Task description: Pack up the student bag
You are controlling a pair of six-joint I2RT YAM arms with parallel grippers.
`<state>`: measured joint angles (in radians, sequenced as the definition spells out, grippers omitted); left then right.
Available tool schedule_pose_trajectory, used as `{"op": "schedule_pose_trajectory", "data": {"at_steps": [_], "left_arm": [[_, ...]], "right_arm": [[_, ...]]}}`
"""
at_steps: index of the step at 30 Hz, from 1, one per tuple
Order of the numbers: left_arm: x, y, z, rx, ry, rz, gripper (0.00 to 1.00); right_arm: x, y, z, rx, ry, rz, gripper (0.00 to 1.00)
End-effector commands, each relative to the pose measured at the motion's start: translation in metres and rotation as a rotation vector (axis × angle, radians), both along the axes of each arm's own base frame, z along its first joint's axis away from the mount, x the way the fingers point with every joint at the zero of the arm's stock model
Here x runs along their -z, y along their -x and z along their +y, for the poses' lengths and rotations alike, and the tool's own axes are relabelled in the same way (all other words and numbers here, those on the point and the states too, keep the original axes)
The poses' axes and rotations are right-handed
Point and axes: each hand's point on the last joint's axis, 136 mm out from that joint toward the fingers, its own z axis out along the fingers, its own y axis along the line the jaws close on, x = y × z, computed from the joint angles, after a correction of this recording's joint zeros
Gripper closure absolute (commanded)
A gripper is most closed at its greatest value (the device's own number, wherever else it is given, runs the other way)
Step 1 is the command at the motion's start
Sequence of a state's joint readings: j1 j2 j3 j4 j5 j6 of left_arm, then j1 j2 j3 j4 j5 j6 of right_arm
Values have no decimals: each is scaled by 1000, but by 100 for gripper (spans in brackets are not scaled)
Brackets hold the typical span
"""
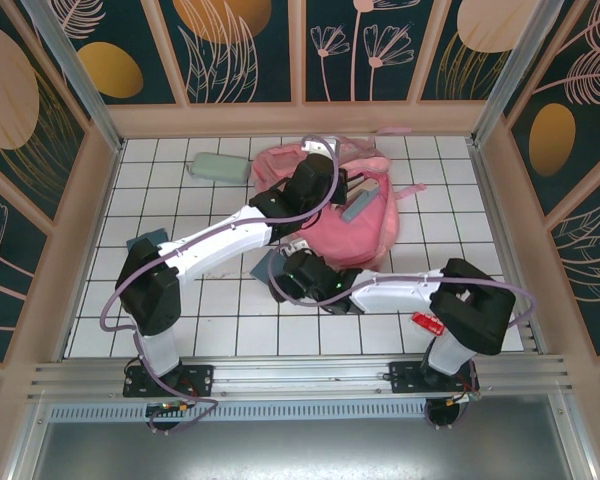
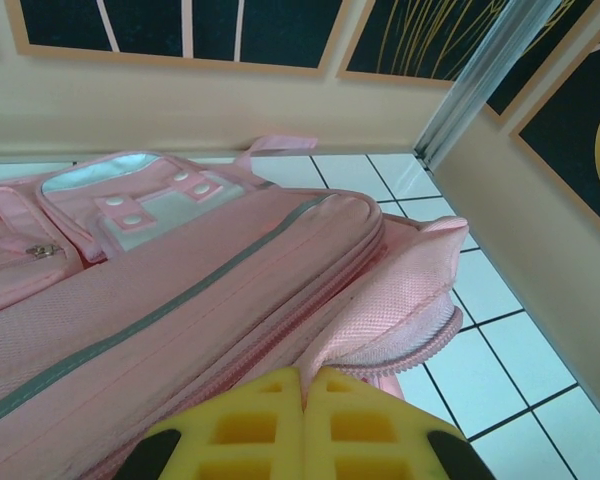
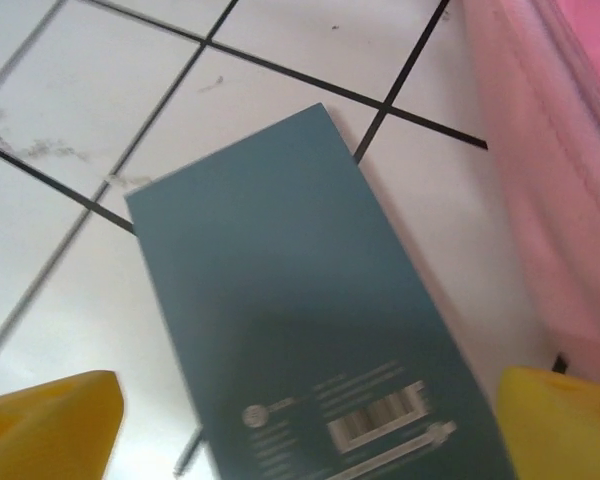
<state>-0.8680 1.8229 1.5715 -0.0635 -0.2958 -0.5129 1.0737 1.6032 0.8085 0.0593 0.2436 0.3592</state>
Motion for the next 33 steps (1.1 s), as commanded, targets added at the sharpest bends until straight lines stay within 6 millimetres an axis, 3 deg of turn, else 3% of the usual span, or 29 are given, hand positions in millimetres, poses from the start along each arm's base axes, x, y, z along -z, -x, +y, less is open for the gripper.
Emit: {"op": "schedule_pose_trajectory", "data": {"at_steps": [1, 16, 26, 33], "left_arm": [[-39, -10, 20, -70, 70, -76, 100], [-34, -10, 17, -61, 66, -64, 100], [-32, -10, 18, -61, 60, -61, 100], [-28, -10, 15, -54, 63, -54, 100]], "right_arm": [[15, 0, 0, -98, 49, 19, 1], [64, 1, -8, -181, 131, 57, 1], [70, 19, -8, -195, 209, 9, 1], [50, 17, -12, -144, 147, 0, 1]]}}
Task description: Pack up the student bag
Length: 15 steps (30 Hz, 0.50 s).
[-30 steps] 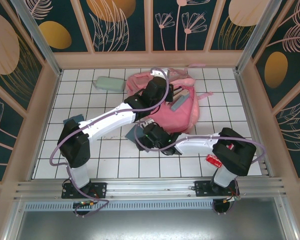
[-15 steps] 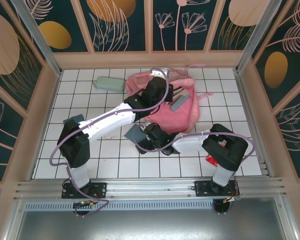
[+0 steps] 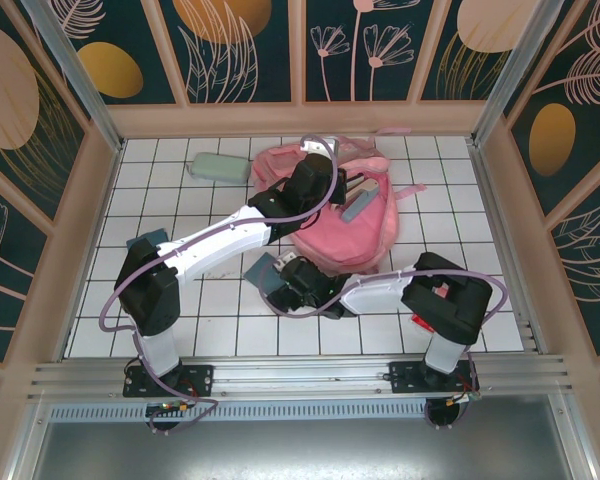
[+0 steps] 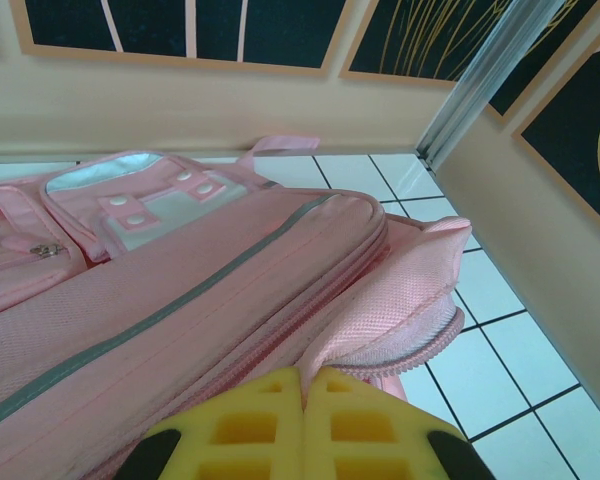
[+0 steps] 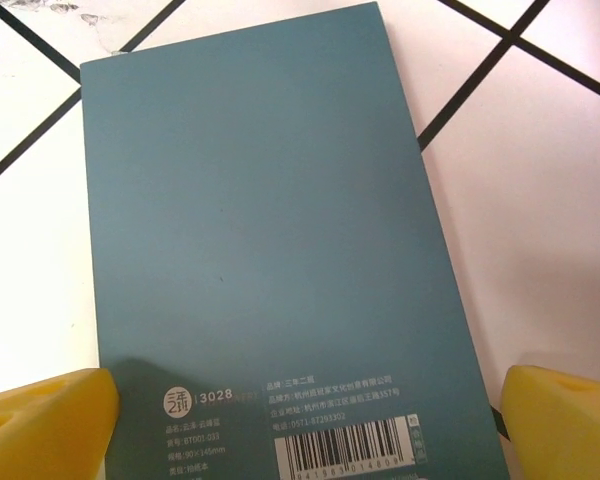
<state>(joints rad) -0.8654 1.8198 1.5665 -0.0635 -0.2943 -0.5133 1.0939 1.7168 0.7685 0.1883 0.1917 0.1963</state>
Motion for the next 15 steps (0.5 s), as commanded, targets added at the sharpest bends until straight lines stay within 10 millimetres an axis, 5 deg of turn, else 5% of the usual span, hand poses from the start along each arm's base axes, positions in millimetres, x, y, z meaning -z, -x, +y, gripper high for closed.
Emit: {"op": "schedule_pose_trajectory", "data": {"at_steps": [1, 6, 15], "left_arm": [[-29, -10, 13, -52, 66, -56, 100], [-28, -10, 13, -51, 65, -52, 100], [-26, -10, 13, -50, 63, -49, 100]], "right_arm": [[7, 3, -23, 32, 42, 32, 1], [-6, 10, -15, -41, -24, 46, 1], [11, 26, -13, -127, -6, 97, 1]]}}
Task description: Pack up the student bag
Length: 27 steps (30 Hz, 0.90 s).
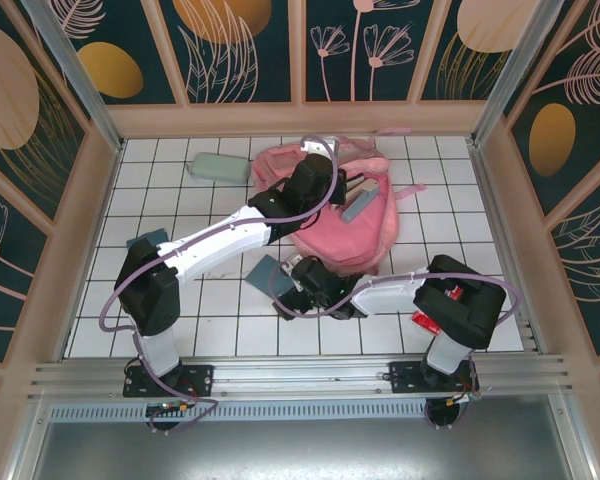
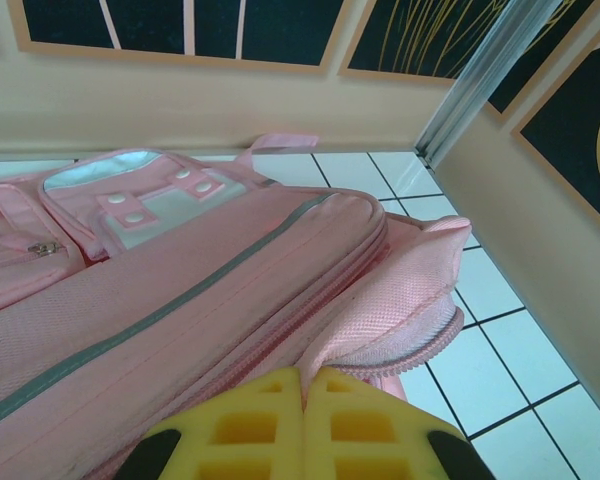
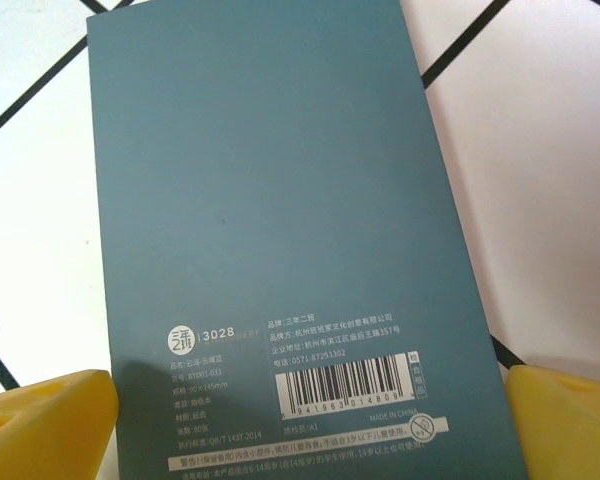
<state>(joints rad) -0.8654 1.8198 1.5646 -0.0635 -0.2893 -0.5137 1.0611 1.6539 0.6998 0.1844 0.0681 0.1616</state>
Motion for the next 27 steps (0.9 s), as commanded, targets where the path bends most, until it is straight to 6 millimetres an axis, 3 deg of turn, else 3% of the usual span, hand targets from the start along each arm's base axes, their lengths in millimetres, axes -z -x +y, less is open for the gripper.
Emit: {"op": "schedule_pose_trajectory", "data": {"at_steps": [1, 13, 21, 27], "left_arm": [[-27, -11, 12, -51, 62, -51, 100], [-25, -11, 11, -50, 61, -48, 100], [-22, -11, 12, -50, 60, -43, 100], [-25, -10, 13, -53, 57, -48, 100]], "right_arm": [[11, 11, 0, -58, 24, 29, 1], [8, 18, 5, -32, 71, -51, 1], [35, 12, -4, 11, 196, -64, 1], [34, 10, -4, 35, 194, -84, 4]]}}
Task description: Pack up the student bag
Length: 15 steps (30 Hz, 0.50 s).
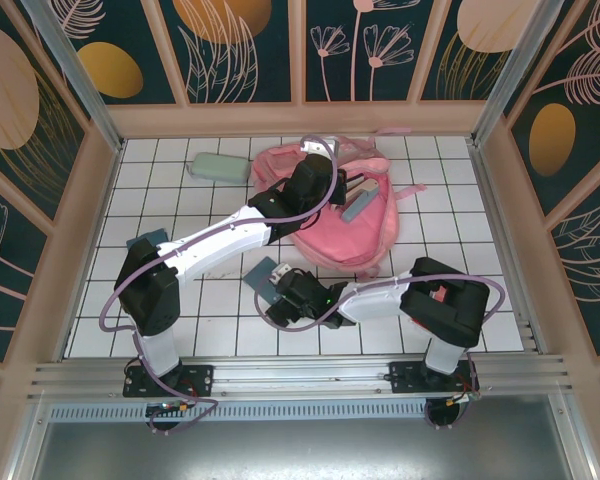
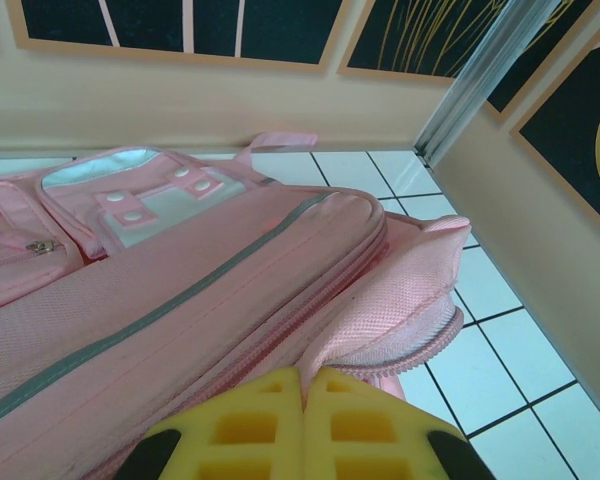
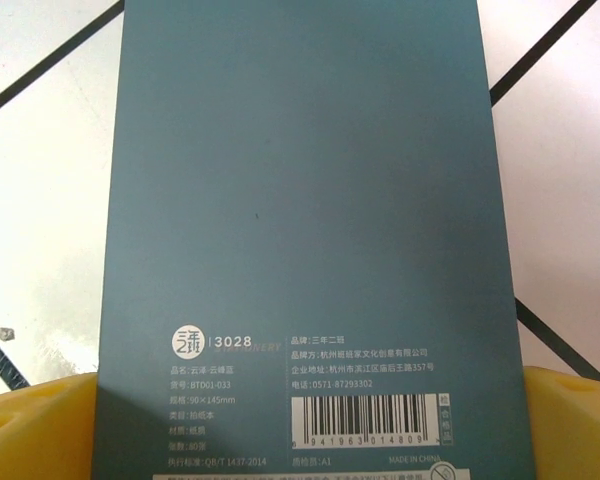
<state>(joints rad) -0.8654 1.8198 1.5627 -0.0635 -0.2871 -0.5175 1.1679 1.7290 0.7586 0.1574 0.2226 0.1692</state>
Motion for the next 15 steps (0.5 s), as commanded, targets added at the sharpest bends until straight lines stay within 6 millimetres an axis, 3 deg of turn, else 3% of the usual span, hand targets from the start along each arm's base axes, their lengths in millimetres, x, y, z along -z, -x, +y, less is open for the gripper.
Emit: {"op": "schedule_pose_trajectory", "data": {"at_steps": [1, 9, 15], "left_arm": [[-27, -11, 13, -54, 55, -54, 100], [-27, -11, 13, -57, 56, -55, 100], [-31, -12, 16, -69, 60, -63, 100]], "right_arm": [[21, -1, -18, 44, 95, -10, 6], [-30, 3, -18, 91, -22, -86, 18], [-65, 7, -32, 143, -113, -104, 19]]}}
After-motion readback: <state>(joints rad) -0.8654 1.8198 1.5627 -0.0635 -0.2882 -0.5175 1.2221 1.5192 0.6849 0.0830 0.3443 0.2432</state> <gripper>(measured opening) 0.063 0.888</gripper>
